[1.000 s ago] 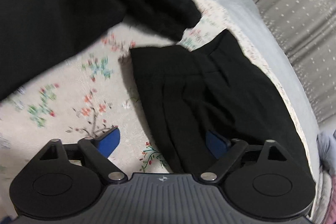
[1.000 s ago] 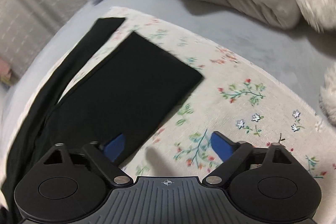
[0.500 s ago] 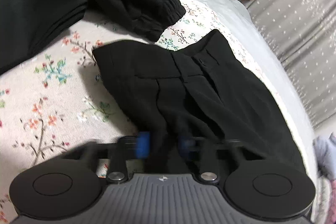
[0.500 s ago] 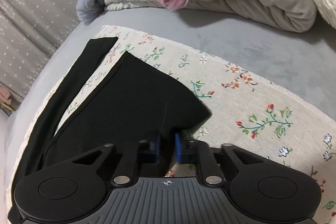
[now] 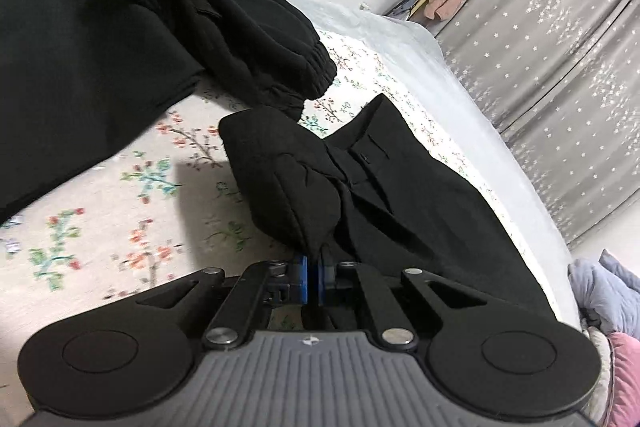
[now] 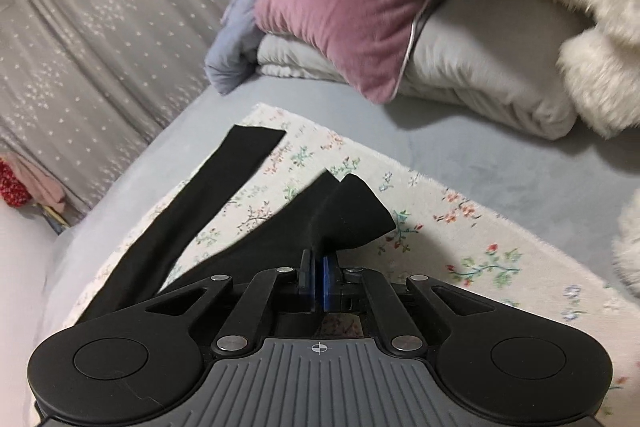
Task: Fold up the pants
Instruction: 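Grasp the trouser waistband with the left tool while the right tool grasps the leg hems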
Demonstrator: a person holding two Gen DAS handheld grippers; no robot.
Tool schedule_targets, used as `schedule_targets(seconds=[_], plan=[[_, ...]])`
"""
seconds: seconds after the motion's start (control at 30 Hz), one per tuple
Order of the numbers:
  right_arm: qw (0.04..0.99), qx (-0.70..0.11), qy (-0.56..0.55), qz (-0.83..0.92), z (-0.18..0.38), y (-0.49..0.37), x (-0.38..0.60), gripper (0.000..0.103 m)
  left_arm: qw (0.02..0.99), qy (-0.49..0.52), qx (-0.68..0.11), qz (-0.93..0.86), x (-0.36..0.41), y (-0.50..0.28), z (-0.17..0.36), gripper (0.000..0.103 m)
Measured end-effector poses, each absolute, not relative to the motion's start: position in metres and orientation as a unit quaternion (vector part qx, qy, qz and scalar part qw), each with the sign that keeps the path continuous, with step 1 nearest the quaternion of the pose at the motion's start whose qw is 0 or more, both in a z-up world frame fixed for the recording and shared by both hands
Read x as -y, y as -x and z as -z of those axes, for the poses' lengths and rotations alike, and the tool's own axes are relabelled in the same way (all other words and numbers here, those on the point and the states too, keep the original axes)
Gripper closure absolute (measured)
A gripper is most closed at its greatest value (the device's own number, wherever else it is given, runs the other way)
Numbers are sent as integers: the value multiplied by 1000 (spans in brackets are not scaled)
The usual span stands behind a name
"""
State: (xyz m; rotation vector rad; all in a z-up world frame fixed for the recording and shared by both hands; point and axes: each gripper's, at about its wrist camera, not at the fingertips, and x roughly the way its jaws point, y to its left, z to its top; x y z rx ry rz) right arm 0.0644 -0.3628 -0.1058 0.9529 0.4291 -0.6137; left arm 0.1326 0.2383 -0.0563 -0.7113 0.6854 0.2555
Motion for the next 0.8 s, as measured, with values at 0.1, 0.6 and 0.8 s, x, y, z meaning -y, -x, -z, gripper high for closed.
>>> schedule_targets(seconds=[0.1, 0.6, 0.8], plan=[[832, -198, -425, 296, 93, -43, 351, 100, 871, 341, -330, -125, -239, -118, 46, 103], [805, -315, -386, 323, 126, -42, 350, 90, 854, 330, -339, -216, -245, -98, 42, 78], [811, -275, -357, 372, 108, -34, 352, 89, 877, 294, -300, -235, -251, -105, 18, 46]])
